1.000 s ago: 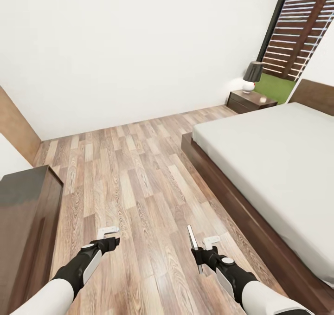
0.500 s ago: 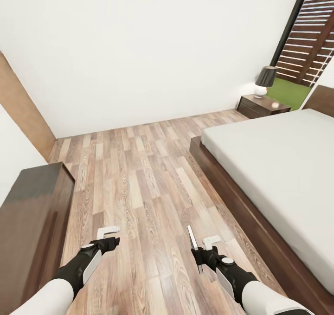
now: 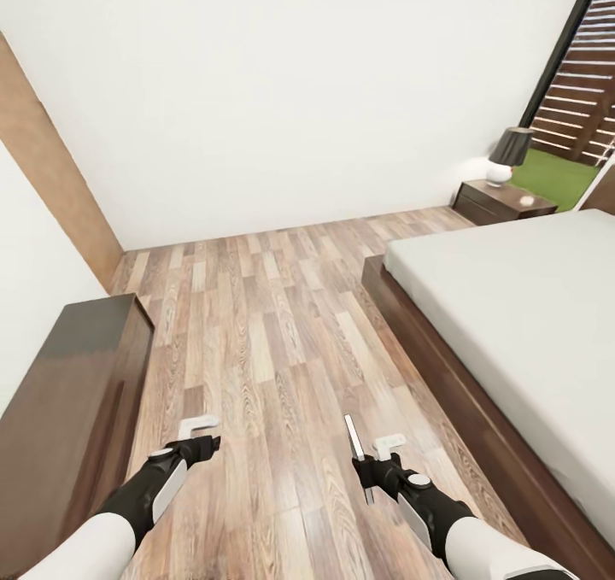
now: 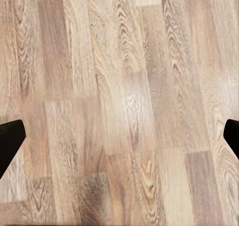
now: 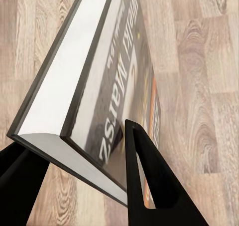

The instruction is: In the bedroom, move the book from the bed onto either nightstand, and place the two sandals side by side next to the bed.

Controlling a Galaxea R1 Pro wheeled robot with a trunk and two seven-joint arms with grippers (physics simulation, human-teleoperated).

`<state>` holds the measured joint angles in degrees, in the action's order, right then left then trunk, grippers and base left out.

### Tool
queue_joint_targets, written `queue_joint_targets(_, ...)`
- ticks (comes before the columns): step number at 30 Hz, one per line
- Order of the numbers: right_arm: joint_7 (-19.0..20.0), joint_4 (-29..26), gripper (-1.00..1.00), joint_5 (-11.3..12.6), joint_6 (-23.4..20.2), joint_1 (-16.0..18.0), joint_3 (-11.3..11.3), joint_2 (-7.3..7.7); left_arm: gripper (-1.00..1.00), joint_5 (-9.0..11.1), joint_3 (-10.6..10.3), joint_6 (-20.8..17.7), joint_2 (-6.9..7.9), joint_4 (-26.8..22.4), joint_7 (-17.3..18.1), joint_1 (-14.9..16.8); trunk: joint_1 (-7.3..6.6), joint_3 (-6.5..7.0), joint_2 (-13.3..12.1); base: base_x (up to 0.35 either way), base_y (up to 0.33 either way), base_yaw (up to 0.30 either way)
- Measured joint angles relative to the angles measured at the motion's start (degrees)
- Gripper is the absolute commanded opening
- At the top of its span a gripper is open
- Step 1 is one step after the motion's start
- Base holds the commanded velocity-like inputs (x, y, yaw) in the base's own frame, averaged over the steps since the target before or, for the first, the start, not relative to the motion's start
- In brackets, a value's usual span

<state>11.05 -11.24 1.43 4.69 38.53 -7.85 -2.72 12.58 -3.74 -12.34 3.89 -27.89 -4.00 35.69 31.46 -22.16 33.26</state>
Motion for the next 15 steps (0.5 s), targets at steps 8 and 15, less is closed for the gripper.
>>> queue_joint_targets(8,0.16,-0.01,-1.0,0.01,0.0,0.0,0.0,0.07,1.0,0.01,0.0,0.07,0.02,-0.18,0.0,-0.01,-1.76,2.07,-3.22,0.0,0.0,0.064)
queue_joint_targets(15,0.19,-0.01,-1.0,0.01,0.0,-0.01,0.01,0.07,1.0,0.01,-0.03,0.07,0.0,-0.19,0.02,-0.01,-3.3,3.97,-6.03,0.0,0.0,0.003)
